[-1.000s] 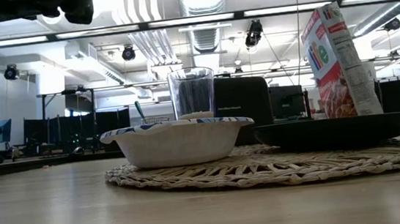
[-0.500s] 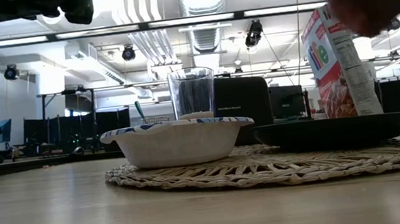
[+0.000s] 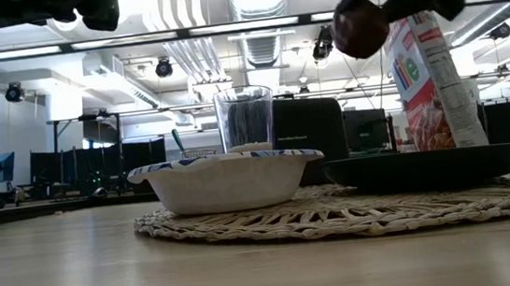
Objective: Arrange a breakfast setting
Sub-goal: Put the apple on the top of the brown place mat
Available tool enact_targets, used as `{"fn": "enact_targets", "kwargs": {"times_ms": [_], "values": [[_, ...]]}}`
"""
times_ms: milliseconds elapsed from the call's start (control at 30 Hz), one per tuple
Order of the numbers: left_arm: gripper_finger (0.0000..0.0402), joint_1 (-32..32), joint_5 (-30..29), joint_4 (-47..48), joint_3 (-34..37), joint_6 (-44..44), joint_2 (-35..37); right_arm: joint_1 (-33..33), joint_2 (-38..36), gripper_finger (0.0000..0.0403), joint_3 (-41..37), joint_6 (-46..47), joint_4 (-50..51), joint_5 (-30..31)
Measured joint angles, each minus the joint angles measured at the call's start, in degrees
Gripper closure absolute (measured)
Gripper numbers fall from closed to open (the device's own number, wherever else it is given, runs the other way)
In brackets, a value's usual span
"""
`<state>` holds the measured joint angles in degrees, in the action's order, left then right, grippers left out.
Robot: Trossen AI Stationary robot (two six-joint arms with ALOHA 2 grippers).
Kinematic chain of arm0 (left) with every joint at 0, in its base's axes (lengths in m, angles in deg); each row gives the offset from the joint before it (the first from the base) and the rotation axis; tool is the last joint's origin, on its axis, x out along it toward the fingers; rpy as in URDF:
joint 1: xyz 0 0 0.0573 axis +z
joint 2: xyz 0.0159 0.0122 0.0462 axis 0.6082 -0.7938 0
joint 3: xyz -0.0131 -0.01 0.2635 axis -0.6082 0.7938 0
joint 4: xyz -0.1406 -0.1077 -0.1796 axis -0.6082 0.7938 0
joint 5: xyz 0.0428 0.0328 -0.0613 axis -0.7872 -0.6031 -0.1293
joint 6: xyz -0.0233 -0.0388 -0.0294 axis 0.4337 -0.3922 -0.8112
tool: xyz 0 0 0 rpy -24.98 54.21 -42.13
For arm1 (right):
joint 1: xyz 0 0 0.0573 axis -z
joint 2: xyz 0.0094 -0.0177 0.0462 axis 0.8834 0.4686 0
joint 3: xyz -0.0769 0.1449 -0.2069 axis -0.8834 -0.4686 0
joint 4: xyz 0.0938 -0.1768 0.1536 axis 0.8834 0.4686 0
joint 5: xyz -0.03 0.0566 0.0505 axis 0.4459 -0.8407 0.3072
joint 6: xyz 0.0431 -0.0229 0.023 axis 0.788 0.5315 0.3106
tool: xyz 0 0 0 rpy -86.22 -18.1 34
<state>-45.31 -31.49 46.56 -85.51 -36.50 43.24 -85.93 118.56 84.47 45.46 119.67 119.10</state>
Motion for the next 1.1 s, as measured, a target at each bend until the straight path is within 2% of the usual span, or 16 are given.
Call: {"fn": "enact_targets", "kwargs": {"times_ms": [200, 433, 567, 700, 767, 1100], "values": [[0.0306, 0.0, 0.0, 0.4, 0.0, 0.0, 0.0, 1.6, 0.8, 0.0201, 0.5, -26.7, -1.6, -0.6], [0.0306, 0.0, 0.0, 0.6, 0.0, -0.3, 0.0, 2.1, 2.6, 0.0201, 0.6, -76.3, -1.6, 0.7], [0.0306, 0.0, 0.0, 0.6, 0.0, -0.5, 0.0, 2.8, 5.3, 0.0201, 0.6, -107.4, -1.5, 7.0], [0.0306, 0.0, 0.0, 0.6, 0.0, -2.2, 0.0, 5.6, 8.7, 0.0201, 0.6, -125.7, -1.2, 15.9], [0.0306, 0.0, 0.0, 0.5, 0.0, -3.8, 0.0, 6.9, 10.4, 0.0201, 0.6, -135.2, -0.6, 18.3], [0.0306, 0.0, -0.1, -2.4, 0.0, -7.3, 0.0, 10.0, 18.4, 0.0202, 0.8, -140.2, 5.4, 17.9]]}}
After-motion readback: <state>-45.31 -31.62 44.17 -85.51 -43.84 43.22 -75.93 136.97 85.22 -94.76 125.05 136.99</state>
